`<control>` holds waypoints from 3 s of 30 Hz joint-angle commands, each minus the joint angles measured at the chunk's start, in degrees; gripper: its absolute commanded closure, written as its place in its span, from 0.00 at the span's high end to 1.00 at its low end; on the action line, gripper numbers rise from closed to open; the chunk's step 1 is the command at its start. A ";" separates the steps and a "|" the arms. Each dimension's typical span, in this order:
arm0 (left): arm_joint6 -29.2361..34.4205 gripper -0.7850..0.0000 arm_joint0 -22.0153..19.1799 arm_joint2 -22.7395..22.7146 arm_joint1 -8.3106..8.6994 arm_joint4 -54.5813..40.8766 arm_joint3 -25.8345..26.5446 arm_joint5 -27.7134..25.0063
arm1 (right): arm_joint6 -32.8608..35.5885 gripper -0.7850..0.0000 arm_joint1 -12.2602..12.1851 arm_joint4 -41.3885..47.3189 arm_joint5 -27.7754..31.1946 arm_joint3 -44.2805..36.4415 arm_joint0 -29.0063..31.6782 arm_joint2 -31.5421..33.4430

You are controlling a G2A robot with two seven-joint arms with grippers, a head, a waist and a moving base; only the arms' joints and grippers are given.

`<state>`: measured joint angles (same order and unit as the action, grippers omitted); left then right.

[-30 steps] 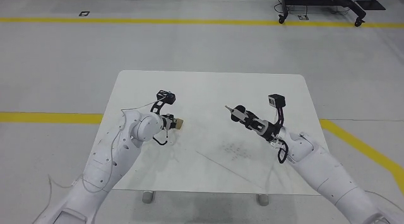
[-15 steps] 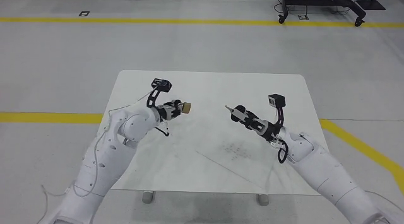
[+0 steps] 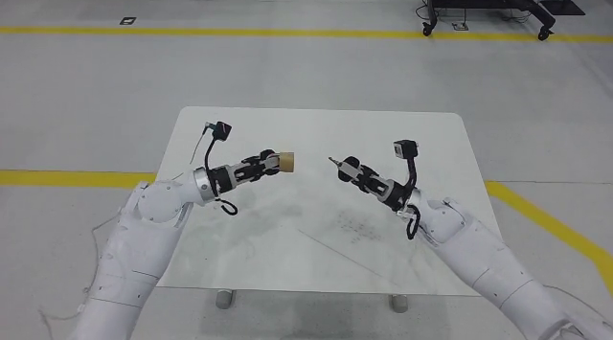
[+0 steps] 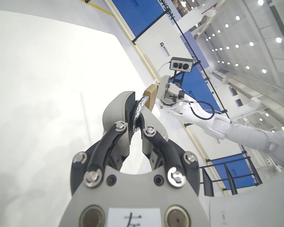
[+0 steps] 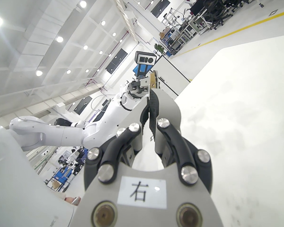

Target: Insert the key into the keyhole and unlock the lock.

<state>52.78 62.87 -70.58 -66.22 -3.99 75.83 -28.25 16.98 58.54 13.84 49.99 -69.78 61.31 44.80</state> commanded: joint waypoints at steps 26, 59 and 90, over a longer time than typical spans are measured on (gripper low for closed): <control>5.92 0.00 -5.06 7.22 -0.64 -3.48 -4.04 -0.51 | 1.01 0.00 9.28 1.55 -0.46 7.71 -8.73 -6.62; -0.77 0.00 -10.02 12.06 -4.02 -24.02 -14.81 24.77 | 4.45 0.00 4.68 5.61 -12.08 -8.23 9.23 7.85; -11.10 0.00 -6.00 10.72 -3.83 -17.70 -7.57 25.66 | -3.90 0.00 8.40 5.67 -28.86 -11.03 9.23 3.12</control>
<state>41.64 56.86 -59.83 -70.03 -21.69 68.29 -2.57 14.17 66.80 19.93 21.13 -80.92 70.62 47.75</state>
